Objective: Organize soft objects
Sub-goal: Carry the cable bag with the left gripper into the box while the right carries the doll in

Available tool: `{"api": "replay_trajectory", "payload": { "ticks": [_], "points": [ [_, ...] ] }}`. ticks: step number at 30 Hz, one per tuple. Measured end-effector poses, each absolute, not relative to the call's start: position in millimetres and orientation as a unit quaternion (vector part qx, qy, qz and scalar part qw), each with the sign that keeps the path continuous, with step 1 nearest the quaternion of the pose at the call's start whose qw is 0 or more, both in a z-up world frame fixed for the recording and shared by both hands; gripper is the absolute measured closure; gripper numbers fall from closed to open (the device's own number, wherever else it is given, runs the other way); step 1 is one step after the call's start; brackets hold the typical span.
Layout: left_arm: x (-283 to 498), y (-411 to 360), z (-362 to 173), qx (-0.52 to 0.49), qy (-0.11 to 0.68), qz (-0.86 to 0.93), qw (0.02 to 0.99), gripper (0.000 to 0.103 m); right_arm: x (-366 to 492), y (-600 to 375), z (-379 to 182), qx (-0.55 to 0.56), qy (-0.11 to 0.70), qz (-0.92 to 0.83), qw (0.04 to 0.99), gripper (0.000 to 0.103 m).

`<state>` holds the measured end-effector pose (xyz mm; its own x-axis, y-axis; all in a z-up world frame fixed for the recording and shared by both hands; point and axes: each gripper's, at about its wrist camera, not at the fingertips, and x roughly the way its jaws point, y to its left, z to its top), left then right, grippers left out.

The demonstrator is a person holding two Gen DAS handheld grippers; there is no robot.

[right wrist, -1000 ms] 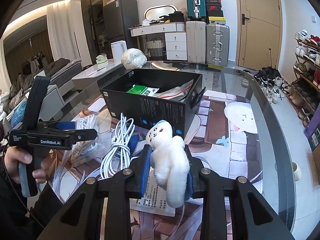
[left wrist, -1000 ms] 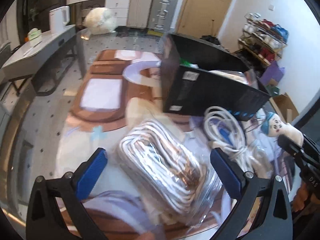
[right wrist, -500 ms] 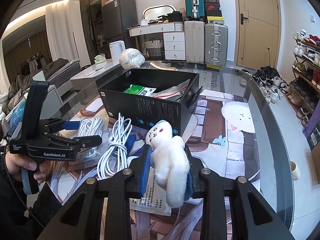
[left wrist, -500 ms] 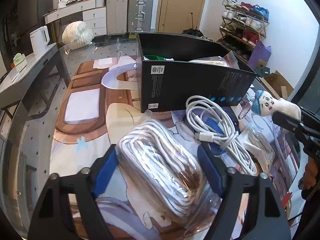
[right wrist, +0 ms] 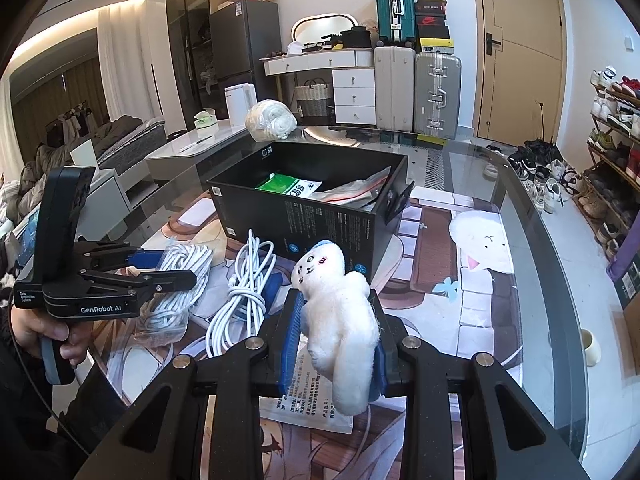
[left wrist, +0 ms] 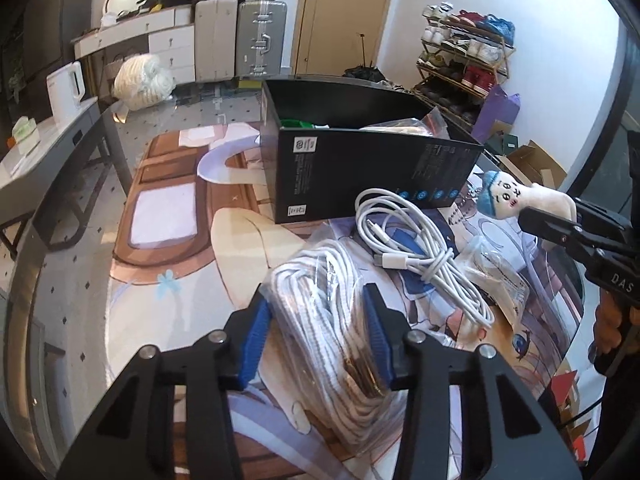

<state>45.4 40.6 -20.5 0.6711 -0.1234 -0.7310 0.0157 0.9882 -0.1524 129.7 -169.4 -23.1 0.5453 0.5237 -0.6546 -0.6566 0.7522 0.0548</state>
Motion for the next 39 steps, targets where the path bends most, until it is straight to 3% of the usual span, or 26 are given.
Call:
{"api": "replay_trajectory", "payload": {
  "ticks": [22, 39],
  "points": [
    [43.7, 51.7, 46.3, -0.077, 0.335, -0.042, 0.938, 0.059, 120.1, -160.0, 9.0, -0.094, 0.304, 0.35, 0.881, 0.073],
    [105.9, 47.5, 80.7, -0.06, 0.323, -0.067, 0.942, 0.059, 159.3, -137.0, 42.2, -0.104, 0.31, 0.341, 0.881, 0.073]
  ]
}}
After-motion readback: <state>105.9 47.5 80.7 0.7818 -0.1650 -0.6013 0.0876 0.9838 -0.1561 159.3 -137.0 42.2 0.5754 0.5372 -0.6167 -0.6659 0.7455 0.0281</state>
